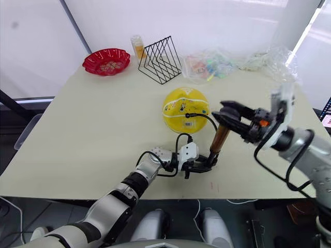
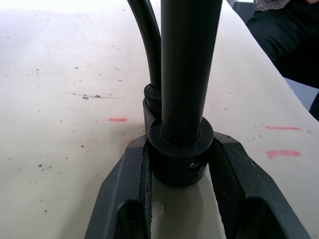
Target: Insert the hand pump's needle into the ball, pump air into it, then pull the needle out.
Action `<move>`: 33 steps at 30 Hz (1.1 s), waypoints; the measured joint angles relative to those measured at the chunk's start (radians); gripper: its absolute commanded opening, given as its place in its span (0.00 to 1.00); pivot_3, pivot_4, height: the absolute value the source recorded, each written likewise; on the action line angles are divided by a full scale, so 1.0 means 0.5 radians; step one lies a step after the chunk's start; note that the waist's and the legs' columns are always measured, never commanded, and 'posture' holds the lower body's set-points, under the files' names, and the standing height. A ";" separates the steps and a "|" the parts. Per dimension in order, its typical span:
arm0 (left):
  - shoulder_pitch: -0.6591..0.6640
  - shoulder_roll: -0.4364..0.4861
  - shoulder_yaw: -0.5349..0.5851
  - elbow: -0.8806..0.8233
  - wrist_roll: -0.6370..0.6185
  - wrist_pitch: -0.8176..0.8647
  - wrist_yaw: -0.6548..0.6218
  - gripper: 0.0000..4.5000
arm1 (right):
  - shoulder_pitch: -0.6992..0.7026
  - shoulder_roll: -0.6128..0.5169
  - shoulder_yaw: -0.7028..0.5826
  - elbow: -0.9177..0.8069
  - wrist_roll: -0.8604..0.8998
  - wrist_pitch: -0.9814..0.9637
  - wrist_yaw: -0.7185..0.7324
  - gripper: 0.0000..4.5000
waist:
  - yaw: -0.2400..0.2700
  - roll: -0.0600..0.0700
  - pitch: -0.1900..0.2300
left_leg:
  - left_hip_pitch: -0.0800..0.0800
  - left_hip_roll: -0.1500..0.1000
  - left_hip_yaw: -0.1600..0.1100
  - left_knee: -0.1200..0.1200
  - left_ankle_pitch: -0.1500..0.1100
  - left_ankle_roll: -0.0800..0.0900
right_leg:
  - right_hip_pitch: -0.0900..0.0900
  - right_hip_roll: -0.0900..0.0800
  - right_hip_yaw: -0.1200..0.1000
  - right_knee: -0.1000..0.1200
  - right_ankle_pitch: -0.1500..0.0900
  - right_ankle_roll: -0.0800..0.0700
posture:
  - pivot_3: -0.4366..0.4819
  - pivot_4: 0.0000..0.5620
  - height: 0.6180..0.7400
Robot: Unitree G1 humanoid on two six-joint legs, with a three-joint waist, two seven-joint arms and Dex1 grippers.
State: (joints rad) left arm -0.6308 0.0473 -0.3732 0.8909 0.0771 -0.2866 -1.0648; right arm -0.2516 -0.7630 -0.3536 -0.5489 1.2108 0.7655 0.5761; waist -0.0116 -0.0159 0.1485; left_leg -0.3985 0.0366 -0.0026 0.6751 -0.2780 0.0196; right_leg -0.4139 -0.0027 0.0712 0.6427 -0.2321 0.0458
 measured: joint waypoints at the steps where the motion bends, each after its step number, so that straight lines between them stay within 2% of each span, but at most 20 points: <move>1: -0.003 -0.001 -0.001 0.011 0.002 -0.017 0.006 0.25 | -0.036 -0.064 -0.038 0.017 0.085 0.037 -0.026 0.44 | 0.000 0.000 0.000 | 0.000 0.000 0.000 0.000 0.000 0.000 | 0.000 0.000 0.000 0.000 0.000 0.000 | 0.48 0.27 0.96; 6: -0.027 -0.008 -0.006 0.062 0.018 -0.071 0.051 0.25 | -0.157 -0.247 -0.108 0.127 0.350 0.164 -0.167 0.44 | 0.000 0.000 0.000 | -0.002 0.000 0.000 0.000 0.000 0.000 | -0.001 0.000 0.000 0.000 0.000 0.000 | 0.48 0.27 0.96; 11: -0.033 -0.010 -0.011 0.085 0.021 -0.097 0.079 0.25 | -0.178 -0.282 -0.101 0.155 0.394 0.202 -0.213 0.44 | 0.000 0.000 0.000 | -0.002 0.000 -0.001 -0.001 0.000 0.000 | -0.001 0.000 0.000 0.000 0.000 0.000 | 0.48 0.27 0.96; 15: -0.033 -0.010 -0.017 0.107 0.029 -0.104 0.095 0.25 | -0.109 -0.251 -0.051 0.043 0.261 0.133 -0.154 0.44 | 0.000 -0.002 -0.002 | 0.002 0.001 -0.002 -0.001 0.000 0.000 | 0.002 0.001 -0.001 0.000 0.000 0.000 | 0.48 0.27 0.96; 18: -0.032 -0.011 -0.021 0.128 0.044 -0.138 0.125 0.25 | 0.048 -0.093 0.126 -0.003 0.040 0.024 -0.113 0.44 | -0.001 -0.010 -0.007 | 0.004 0.001 -0.003 0.000 0.000 0.000 | 0.005 0.001 -0.002 0.000 0.000 0.000 | 0.48 0.27 0.96; 28: -0.023 -0.017 -0.022 0.073 0.045 -0.015 0.098 0.25 | 0.360 0.205 0.519 0.149 -0.594 -0.258 0.053 0.44 | 0.002 -0.012 -0.011 | 0.006 0.001 -0.003 0.002 0.000 0.000 | 0.006 0.002 -0.002 0.002 0.000 -0.001 | 0.48 0.27 0.96; 33: 0.003 -0.019 -0.020 0.036 0.044 -0.014 0.121 0.25 | 0.392 0.269 0.552 0.152 -0.697 -0.324 0.102 0.44 | 0.003 -0.014 -0.013 | 0.006 0.001 -0.003 0.002 0.000 0.000 | 0.006 0.002 -0.003 0.002 0.000 -0.001 | 0.48 0.27 0.96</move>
State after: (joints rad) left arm -0.6292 0.0380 -0.3830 0.9087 0.0990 -0.2936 -1.0041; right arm -0.0557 -0.6286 -0.0775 -0.4727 0.8621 0.6036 0.6272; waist -0.0102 -0.0230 0.1418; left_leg -0.3956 0.0371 -0.0043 0.6763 -0.2780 0.0196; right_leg -0.4107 -0.0019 0.0697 0.6437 -0.2323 0.0455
